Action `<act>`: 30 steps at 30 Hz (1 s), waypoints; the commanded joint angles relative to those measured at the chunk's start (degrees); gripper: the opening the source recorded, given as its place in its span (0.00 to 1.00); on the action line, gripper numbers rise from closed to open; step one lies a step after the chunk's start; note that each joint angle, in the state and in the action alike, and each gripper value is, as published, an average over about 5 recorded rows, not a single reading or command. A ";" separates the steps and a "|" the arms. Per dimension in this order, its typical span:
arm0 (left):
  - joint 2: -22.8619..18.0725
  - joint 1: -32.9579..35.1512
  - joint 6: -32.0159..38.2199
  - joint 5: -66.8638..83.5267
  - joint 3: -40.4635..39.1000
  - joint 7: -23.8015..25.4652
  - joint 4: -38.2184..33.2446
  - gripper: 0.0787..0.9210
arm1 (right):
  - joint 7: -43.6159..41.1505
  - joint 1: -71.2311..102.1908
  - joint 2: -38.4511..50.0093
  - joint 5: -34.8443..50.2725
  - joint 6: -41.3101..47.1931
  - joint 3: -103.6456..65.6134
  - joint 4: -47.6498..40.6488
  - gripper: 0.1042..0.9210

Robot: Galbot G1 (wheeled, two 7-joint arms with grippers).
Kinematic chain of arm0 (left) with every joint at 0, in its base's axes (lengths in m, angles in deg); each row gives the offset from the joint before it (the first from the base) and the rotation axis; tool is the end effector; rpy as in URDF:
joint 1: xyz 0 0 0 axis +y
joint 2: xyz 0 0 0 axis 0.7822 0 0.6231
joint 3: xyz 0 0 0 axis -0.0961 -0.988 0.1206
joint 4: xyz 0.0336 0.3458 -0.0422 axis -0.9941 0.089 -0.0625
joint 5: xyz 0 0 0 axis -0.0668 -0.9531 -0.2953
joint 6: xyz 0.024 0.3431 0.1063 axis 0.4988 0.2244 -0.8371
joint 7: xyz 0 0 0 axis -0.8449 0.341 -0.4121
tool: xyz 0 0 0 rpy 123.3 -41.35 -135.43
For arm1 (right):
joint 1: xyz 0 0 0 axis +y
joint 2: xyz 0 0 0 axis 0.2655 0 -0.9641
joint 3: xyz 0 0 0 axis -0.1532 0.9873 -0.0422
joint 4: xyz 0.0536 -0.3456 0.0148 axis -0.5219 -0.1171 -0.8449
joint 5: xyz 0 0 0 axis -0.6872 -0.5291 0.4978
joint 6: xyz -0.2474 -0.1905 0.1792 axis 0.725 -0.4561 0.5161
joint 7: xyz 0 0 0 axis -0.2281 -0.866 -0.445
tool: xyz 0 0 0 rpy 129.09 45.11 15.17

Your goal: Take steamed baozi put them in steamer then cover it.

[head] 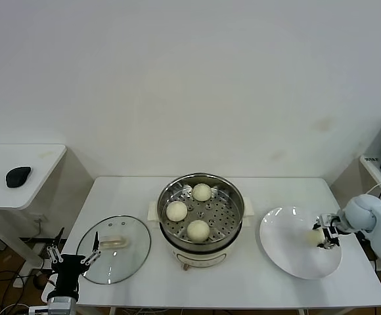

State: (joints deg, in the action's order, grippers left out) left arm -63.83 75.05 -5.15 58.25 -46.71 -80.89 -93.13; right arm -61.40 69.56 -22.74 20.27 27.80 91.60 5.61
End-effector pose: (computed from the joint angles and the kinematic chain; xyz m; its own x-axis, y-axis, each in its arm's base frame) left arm 0.1575 0.0977 -0.3198 -0.9912 -0.1325 0.0064 -0.1165 0.8924 0.4360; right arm 0.4531 -0.2690 -0.2496 -0.2585 -0.0008 0.9660 -0.9660 0.0032 -0.2585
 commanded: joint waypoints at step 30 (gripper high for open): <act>0.10 -2.49 -0.51 -0.59 -1.41 -0.23 1.64 0.88 | 9.64 -66.63 -13.12 52.78 33.03 54.02 26.95 0.62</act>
State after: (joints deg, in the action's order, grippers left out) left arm -63.44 72.72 -5.65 58.10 -48.08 -81.06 -91.52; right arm -59.10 17.92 -23.43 55.16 48.60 131.20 27.53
